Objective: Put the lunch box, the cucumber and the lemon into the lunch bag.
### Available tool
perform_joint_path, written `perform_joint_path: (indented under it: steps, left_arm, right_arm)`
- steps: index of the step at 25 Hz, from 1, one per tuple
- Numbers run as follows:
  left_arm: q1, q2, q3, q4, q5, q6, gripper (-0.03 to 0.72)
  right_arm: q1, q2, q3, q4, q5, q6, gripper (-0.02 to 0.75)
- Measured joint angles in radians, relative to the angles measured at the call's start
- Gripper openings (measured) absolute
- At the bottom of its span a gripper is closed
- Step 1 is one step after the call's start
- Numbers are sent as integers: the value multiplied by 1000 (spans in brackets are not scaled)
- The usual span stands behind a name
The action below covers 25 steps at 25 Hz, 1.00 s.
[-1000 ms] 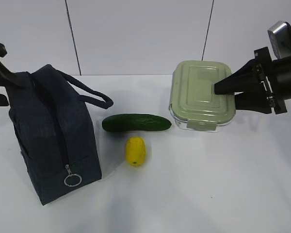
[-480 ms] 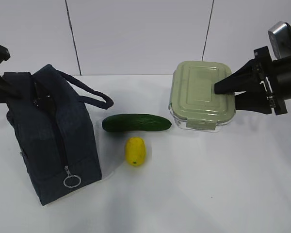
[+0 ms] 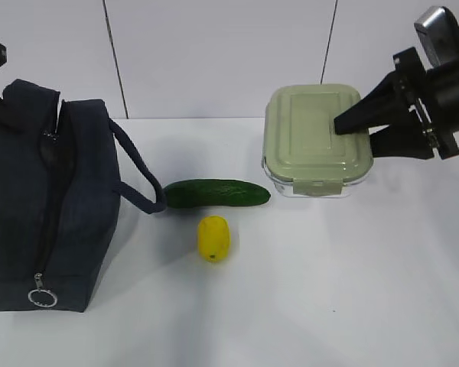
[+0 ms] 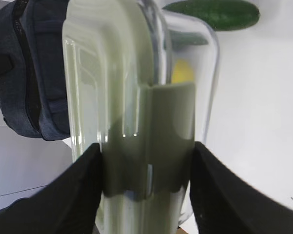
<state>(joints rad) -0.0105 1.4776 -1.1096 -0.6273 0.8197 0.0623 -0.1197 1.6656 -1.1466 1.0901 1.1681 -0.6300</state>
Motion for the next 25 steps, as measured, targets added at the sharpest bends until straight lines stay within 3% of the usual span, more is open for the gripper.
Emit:
perform_joint_path:
  steps: [8, 14, 25]
  left_arm:
    - [-2, 0, -22, 55, 53, -41, -6]
    - [-66, 0, -22, 96, 56, -62, -6]
    - [-100, 0, -22, 121, 50, -103, -6]
  right_arm:
    - [134, -18, -205, -73, 22, 176, 409]
    - [243, -2, -314, -95, 47, 251, 409]
    - [426, 66, -348, -154, 50, 321, 408]
